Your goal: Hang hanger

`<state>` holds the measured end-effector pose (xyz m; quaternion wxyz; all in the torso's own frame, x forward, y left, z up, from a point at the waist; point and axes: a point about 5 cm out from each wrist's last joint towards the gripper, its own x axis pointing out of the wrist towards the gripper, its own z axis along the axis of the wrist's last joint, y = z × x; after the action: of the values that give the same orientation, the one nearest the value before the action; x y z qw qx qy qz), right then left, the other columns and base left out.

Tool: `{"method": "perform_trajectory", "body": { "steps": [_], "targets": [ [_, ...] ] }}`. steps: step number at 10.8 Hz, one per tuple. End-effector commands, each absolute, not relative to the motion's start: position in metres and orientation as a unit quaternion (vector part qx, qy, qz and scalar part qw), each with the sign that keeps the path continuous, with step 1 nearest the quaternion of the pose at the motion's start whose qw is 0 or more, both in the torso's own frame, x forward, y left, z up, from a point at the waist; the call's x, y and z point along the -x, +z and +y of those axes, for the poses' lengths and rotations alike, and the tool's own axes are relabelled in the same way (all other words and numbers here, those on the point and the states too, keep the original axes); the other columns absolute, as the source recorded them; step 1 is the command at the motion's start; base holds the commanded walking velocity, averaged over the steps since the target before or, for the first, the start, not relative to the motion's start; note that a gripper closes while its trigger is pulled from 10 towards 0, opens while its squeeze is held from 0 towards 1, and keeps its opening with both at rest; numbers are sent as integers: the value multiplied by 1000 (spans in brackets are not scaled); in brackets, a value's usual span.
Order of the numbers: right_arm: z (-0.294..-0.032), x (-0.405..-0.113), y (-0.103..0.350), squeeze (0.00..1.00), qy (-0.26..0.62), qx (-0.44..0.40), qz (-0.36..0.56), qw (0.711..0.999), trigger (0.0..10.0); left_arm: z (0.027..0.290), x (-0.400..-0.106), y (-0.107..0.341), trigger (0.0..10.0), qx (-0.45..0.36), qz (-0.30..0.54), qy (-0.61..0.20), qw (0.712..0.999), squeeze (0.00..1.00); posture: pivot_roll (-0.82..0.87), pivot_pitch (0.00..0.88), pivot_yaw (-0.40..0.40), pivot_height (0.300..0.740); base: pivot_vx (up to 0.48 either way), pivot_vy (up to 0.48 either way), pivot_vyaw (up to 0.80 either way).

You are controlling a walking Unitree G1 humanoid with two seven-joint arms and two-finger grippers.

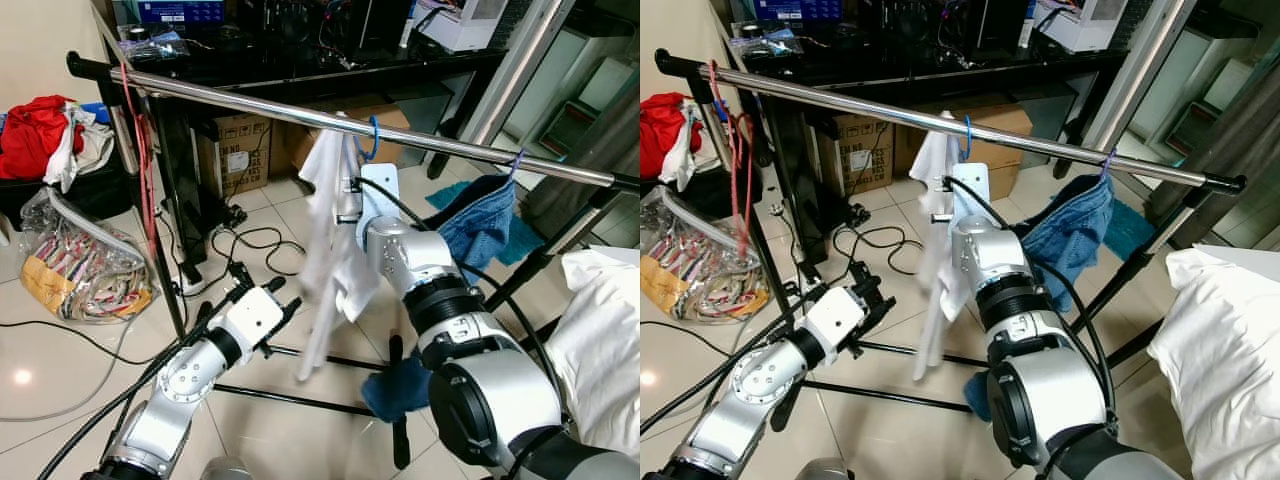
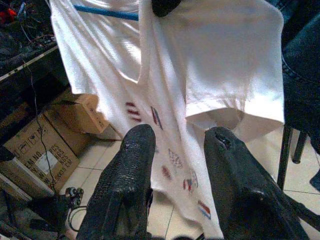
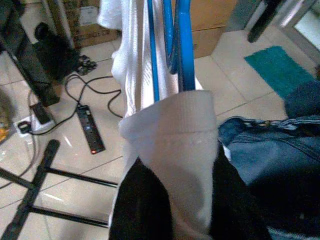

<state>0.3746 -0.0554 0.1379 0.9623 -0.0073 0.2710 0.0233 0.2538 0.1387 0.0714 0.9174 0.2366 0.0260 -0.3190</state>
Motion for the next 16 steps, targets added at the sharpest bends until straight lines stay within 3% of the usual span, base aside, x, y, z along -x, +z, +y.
{"method": "perform_trajectory", "body": {
  "steps": [1,2,3,6,7,8,9,13,16],
  "targets": [
    [-62,-375,136,1000,22,5,269,963,10000,132,-252,73,10000,-238,22,-332,912,0,340,13,-154,740,0,0,0],
    [-61,-374,132,1000,31,24,275,961,10000,133,-251,72,10000,-238,24,-331,913,0,340,13,-154,740,0,0,0],
    [-61,-373,130,0,39,21,271,962,10000,135,-251,72,10000,-237,24,-325,915,0,342,13,-153,740,0,0,0],
    [-68,-371,126,0,63,34,243,967,10000,140,-254,76,10000,-224,-3,-285,932,0,344,18,-157,740,0,0,0],
    [-73,-369,121,1000,72,21,252,965,10000,140,-253,76,10000,-216,-6,-277,936,0,344,20,-159,740,0,0,0],
    [-75,-367,118,910,81,15,252,964,10000,140,-252,74,10000,-211,-4,-276,938,0,344,20,-159,740,0,0,0],
    [-80,-366,119,0,96,7,235,967,10000,139,-251,71,10000,-204,-4,-272,940,0,344,20,-159,740,0,0,0],
    [-111,-342,116,0,123,-102,154,975,10000,136,-242,60,10000,-145,-15,-236,961,0,324,22,-151,740,0,0,0],
    [-127,-320,101,0,130,-129,158,970,10000,139,-237,52,10000,-82,-5,-204,976,0,304,37,-139,740,0,0,0]
  ]
}}
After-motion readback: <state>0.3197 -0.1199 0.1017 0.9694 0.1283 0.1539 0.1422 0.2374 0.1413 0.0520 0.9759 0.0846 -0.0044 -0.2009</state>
